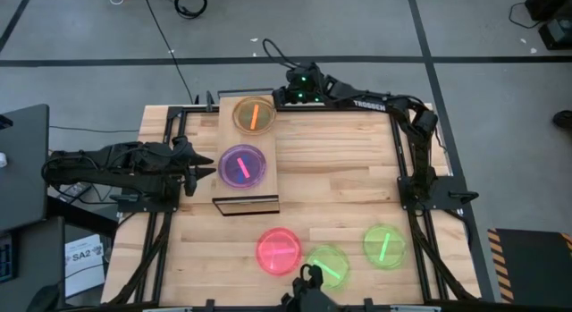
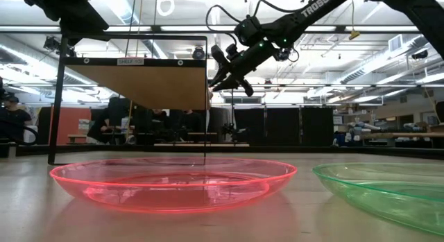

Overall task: Place and stack plates onto a shelf
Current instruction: Stack the orange plate on top of the blue plate on the shelf

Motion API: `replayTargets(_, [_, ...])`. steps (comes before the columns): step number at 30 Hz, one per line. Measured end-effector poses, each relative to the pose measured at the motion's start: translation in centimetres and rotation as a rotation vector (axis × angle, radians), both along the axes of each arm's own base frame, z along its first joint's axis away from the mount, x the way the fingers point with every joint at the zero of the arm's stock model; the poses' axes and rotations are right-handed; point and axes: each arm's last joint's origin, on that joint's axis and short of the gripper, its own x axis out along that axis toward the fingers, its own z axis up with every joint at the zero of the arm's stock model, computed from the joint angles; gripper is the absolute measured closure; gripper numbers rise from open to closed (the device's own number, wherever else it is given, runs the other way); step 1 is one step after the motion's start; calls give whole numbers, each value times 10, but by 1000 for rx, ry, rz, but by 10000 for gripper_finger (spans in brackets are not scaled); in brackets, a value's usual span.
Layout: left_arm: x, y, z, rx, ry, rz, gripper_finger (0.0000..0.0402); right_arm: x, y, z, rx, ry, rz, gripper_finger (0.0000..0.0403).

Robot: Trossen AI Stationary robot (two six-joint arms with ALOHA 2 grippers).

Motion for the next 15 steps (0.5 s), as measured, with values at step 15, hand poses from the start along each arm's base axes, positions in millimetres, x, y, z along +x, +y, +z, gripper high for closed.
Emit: replayTargets(15, [0, 0, 0, 0, -1, 0, 241, 2, 26, -19, 79, 217, 49, 321])
